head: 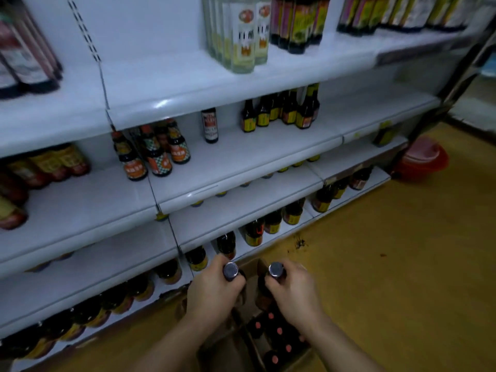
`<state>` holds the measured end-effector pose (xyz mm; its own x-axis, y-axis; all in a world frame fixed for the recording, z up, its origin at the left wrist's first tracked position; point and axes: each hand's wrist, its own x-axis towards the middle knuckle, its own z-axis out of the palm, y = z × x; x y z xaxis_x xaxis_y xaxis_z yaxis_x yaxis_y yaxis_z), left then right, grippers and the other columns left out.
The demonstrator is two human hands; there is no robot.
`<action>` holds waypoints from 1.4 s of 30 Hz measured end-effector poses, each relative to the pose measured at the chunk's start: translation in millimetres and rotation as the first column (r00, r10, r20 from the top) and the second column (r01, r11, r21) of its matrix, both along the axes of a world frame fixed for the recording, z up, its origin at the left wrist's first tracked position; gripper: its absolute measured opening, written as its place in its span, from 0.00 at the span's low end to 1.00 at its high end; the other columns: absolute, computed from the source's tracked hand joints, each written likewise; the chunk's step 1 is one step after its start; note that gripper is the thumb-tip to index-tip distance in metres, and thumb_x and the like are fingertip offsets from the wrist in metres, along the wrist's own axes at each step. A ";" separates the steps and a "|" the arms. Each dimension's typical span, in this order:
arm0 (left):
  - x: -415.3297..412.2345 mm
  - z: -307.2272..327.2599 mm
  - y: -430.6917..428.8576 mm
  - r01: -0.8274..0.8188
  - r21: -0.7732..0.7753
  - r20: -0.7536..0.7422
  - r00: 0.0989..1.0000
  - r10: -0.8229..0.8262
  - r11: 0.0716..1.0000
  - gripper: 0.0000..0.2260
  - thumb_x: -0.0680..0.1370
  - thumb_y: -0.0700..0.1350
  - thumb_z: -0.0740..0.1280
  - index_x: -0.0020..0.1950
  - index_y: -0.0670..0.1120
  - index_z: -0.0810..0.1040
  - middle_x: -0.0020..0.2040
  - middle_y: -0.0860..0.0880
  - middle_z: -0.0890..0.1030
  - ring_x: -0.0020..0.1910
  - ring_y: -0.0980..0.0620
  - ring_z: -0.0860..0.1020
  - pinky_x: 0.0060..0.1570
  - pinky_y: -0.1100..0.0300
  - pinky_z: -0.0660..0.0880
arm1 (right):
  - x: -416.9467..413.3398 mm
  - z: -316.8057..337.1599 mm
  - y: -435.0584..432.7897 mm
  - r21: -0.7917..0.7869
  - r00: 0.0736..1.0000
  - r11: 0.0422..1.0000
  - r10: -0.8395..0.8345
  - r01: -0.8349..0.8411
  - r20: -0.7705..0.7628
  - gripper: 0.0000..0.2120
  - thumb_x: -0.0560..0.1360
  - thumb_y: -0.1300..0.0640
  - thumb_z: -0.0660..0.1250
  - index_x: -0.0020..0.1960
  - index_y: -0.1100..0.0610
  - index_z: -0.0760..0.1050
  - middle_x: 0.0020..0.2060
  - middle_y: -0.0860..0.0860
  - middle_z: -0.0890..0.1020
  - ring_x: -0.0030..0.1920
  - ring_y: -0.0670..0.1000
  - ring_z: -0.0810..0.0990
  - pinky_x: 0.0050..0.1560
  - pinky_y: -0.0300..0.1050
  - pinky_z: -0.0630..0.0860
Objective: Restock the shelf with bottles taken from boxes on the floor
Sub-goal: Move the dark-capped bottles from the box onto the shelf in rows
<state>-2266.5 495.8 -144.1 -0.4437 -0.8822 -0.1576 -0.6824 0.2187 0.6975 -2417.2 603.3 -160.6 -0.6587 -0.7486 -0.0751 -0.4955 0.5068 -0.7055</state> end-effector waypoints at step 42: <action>44.4 176.6 -29.3 -0.047 -0.233 -0.282 0.959 -0.021 0.971 0.10 0.66 0.53 0.70 0.38 0.49 0.74 0.34 0.47 0.78 0.36 0.45 0.77 0.34 0.55 0.68 | 22.3 211.5 -35.5 -0.150 0.952 0.959 0.205 -0.242 -0.228 0.11 0.72 0.44 0.67 0.43 0.50 0.72 0.37 0.49 0.78 0.40 0.53 0.77 0.40 0.54 0.74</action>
<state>-2222.1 466.5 32.4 -0.4281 -0.8847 0.1845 -0.4700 0.3923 0.7907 -2394.8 567.8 50.9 -0.4601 -0.8673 0.1901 -0.7266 0.2448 -0.6419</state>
